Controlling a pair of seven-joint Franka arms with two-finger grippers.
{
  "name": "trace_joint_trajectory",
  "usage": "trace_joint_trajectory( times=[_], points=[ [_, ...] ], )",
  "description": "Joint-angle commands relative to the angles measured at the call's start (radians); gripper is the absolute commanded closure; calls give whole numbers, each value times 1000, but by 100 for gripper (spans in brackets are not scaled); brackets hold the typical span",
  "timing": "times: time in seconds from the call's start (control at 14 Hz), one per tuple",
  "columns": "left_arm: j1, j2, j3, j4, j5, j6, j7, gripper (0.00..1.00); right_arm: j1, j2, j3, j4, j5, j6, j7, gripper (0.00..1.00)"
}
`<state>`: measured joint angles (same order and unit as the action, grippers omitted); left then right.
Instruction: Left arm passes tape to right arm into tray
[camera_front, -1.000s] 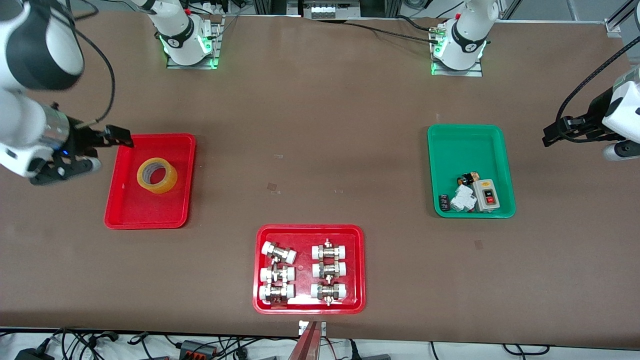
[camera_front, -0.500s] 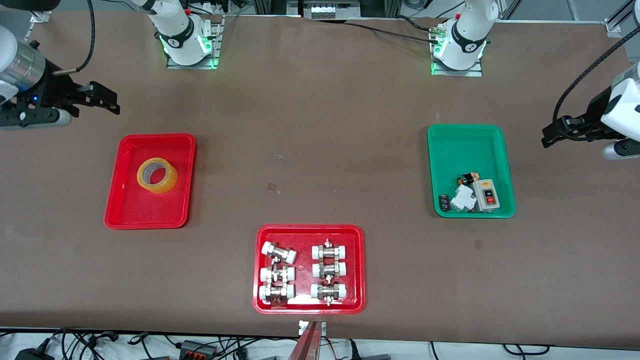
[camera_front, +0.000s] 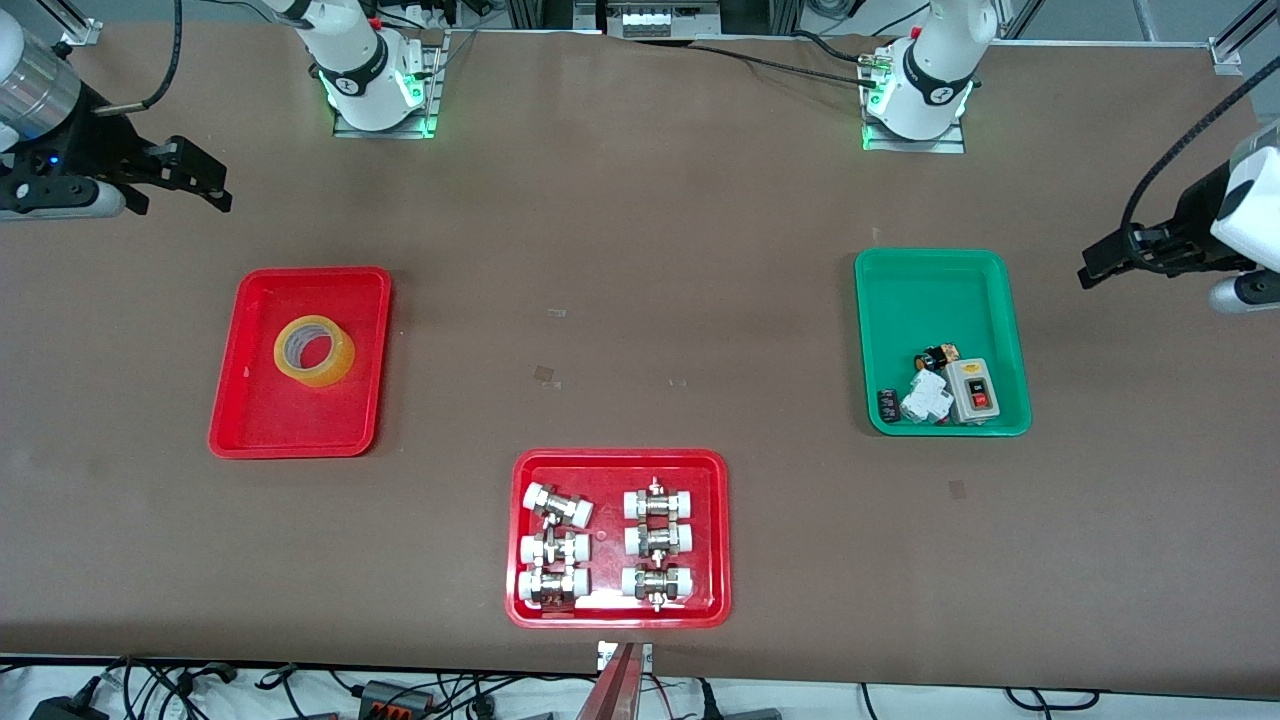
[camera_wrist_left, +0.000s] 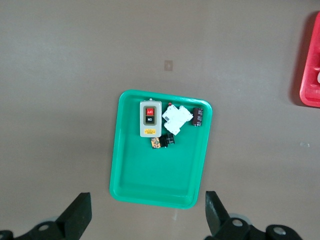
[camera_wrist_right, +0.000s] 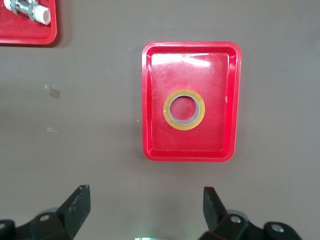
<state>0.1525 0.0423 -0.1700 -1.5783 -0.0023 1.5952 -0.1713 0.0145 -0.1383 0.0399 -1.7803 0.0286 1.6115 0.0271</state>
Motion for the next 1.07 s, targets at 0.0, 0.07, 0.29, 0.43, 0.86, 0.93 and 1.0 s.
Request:
trace_joint_trajectory(
  times=[0.0, 0.07, 0.29, 0.43, 0.86, 0.93, 1.0],
  points=[
    [-1, -9, 1, 12, -8, -21, 9, 0, -5, 51, 0, 71, -10, -28, 14, 0],
    [-1, -9, 3, 12, -8, -20, 9, 0, -4, 68, 0, 96, -10, -36, 20, 0],
    [-1, -9, 3, 12, -10, -21, 10, 0, -5, 94, 0, 131, -12, -35, 26, 0],
    [-1, -10, 3, 12, -12, -24, 10, 0, -4, 95, 0, 133, -19, -28, 34, 0],
    [-2, -10, 1, 12, -12, -24, 10, 0, -5, 98, -3, 133, -18, -36, 17, 0],
    [-2, -10, 1, 12, -12, -24, 12, 0, -5, 98, -3, 133, -18, -38, 19, 0],
    [-2, -10, 1, 12, -12, -24, 12, 0, -5, 98, -3, 133, -18, -38, 20, 0]
  ],
)
